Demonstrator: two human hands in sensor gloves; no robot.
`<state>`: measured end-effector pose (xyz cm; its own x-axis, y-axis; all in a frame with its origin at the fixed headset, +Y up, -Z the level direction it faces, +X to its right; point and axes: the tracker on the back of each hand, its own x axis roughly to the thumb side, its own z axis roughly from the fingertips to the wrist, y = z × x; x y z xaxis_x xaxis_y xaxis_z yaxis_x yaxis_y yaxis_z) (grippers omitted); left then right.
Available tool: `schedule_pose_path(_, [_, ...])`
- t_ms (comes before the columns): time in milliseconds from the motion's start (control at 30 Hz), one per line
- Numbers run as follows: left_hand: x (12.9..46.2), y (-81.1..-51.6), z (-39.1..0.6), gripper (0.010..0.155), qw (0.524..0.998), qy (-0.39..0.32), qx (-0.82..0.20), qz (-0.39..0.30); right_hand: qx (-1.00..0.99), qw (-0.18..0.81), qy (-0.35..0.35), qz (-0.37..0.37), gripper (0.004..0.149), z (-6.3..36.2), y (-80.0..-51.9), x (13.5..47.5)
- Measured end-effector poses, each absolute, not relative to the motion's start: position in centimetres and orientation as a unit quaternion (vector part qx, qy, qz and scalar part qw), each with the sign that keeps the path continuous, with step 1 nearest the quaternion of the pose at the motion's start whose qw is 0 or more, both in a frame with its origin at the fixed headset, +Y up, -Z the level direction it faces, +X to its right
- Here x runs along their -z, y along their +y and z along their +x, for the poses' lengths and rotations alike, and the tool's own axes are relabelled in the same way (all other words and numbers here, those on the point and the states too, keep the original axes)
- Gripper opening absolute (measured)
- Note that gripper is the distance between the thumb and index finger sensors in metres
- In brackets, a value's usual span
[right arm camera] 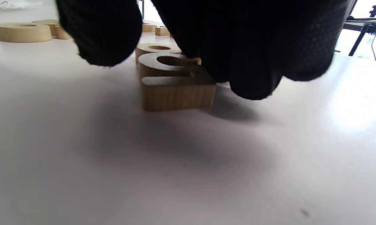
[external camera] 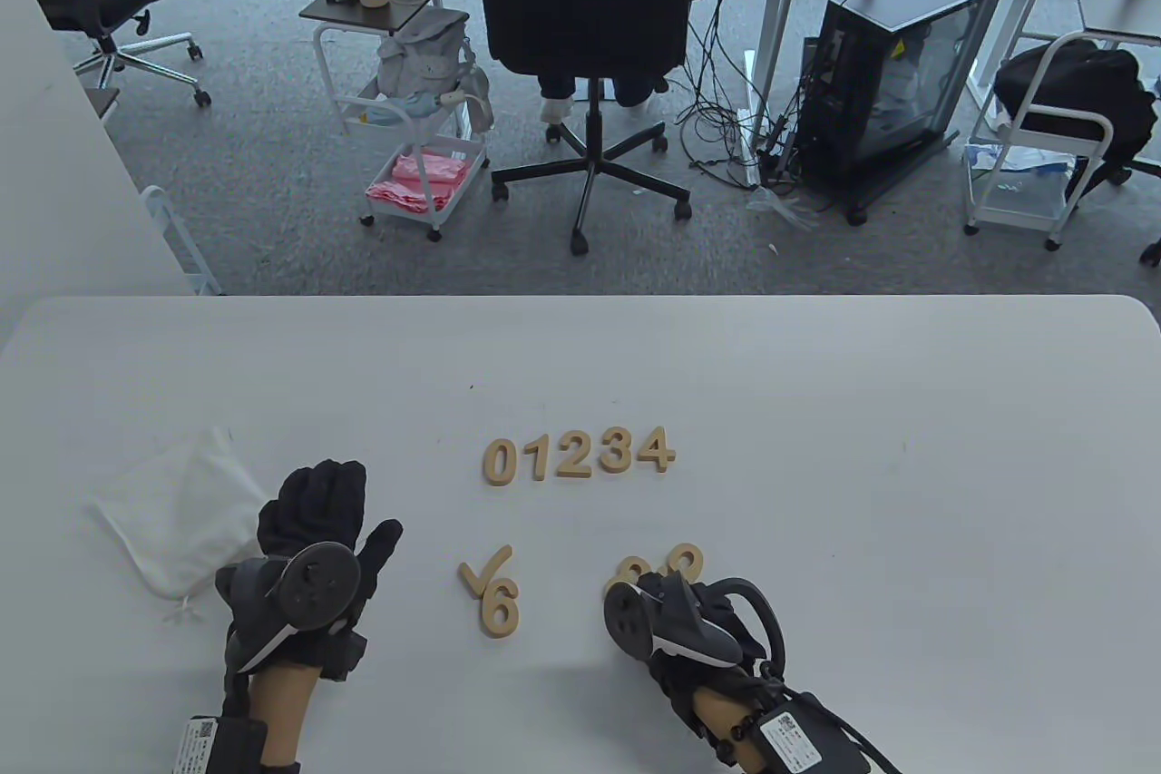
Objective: Empty bag and arrange number blocks in order
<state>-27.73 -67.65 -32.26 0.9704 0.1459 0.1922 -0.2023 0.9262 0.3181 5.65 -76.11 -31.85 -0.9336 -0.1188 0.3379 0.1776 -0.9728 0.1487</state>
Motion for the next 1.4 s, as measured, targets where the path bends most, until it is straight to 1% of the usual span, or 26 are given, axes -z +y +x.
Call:
schedule_pose_path(233, [32.3, -67.6, -27.8, 0.075, 0.978, -0.081, -0.091, 0.168, 0.978, 0.113, -0.065, -0.16, 0.07, 4.9, -77.0, 31.6])
schedule_pose_path(467, [32.3, -67.6, -27.8, 0.075, 0.978, -0.082, -0.091, 0.168, 0.98, 0.103, -0.073, -0.152, 0.07, 5.0, -77.2, 31.8])
schedule_pose_path(667, [32.3, -67.6, -27.8, 0.075, 0.978, -0.081, -0.092, 0.168, 0.981, 0.094, -0.068, -0.154, 0.067, 5.1, -77.2, 31.9])
schedule_pose_path(833, [32.3, -67.6, -27.9, 0.075, 0.978, -0.079, -0.094, 0.169, 0.985, 0.063, -0.064, -0.147, 0.067, 6.0, -76.9, 32.3])
schedule_pose_path(900, [32.3, -67.6, -27.9, 0.075, 0.978, -0.079, -0.094, 0.169, 0.987, 0.026, -0.073, -0.139, 0.067, 6.6, -76.6, 32.5])
schedule_pose_path(1000, [32.3, -67.6, -27.9, 0.075, 0.978, -0.079, -0.093, 0.17, 0.986, -0.069, -0.08, -0.129, 0.066, 8.0, -76.0, 32.8])
schedule_pose_path(1100, [32.3, -67.5, -28.0, 0.075, 0.978, -0.078, -0.095, 0.171, 0.969, -0.196, -0.097, -0.116, 0.066, 9.8, -75.5, 33.3])
schedule_pose_path(1133, [32.3, -67.5, -28.0, 0.075, 0.977, -0.078, -0.095, 0.172, 0.962, -0.222, -0.107, -0.12, 0.066, 10.2, -75.5, 33.5])
schedule_pose_path(1200, [32.2, -67.4, -28.1, 0.075, 0.977, -0.077, -0.097, 0.175, 0.928, -0.332, -0.13, -0.111, 0.067, 11.9, -75.4, 34.0])
schedule_pose_path(1333, [32.1, -67.3, -28.1, 0.075, 0.976, -0.078, -0.098, 0.178, 0.87, -0.458, -0.144, -0.11, 0.068, 14.1, -75.1, 34.7])
schedule_pose_path(1400, [32.1, -67.3, -28.2, 0.075, 0.976, -0.077, -0.098, 0.179, 0.838, -0.517, -0.139, -0.107, 0.068, 15.1, -75.0, 35.0])
